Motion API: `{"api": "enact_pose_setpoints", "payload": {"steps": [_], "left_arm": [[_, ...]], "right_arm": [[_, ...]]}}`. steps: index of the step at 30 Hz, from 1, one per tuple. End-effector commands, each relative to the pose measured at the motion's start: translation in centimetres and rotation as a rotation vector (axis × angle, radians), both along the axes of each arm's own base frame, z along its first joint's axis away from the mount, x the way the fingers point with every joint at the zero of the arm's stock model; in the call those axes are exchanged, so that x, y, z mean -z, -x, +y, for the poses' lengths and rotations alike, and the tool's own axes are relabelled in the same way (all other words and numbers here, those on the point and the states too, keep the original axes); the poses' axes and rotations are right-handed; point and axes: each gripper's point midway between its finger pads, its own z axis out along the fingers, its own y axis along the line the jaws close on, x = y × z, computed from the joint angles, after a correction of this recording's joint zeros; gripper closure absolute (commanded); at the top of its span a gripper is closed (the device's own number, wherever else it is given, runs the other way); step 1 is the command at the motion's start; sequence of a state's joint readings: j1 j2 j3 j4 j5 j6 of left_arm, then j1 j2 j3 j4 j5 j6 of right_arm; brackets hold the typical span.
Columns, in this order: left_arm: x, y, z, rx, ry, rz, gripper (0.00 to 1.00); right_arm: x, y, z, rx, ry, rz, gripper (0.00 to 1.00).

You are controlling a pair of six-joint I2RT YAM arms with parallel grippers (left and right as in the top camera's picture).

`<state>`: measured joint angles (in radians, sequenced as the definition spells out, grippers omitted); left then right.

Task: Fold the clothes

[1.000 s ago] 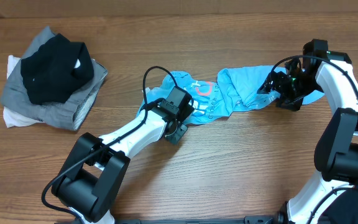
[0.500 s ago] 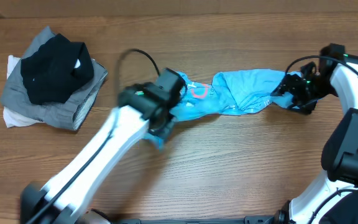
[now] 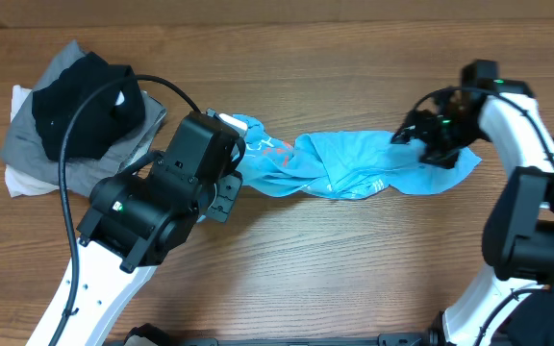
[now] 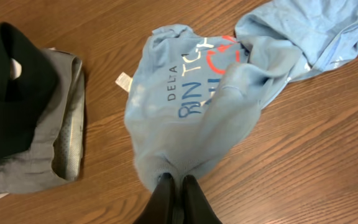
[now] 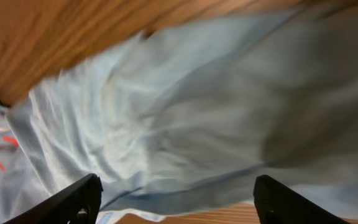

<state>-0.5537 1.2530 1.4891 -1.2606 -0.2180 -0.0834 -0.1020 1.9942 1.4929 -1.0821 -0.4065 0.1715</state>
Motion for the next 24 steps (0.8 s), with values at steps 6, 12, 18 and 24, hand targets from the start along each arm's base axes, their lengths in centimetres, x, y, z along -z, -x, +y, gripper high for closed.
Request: {"api": "enact_pose_setpoints", "payload": {"steps": [6,12,18,24], "left_arm": [[-0.7,-0.4,0.8,-0.033,-0.017,-0.032,0.96],[-0.7,-0.4,1.0,-0.039,-0.030,-0.032,0.96],[-0.6,-0.3,1.8,-0.059,-0.067,-0.035,0.96],[-0.2,0.4,3.1,-0.094,-0.125,-0.011,0.96]], "right_arm": [[1.8,2.5,3.7,0.008,0.073,0.074,0.24],[2.4,3.7,4.8,-0.002,0.027,0.108,0.60],[1.4,2.4,4.1,-0.013,0.016,0.054,0.92],[-4.9,-1.4,-1.8,0.136,0.016,-0.102,0.96]]}}
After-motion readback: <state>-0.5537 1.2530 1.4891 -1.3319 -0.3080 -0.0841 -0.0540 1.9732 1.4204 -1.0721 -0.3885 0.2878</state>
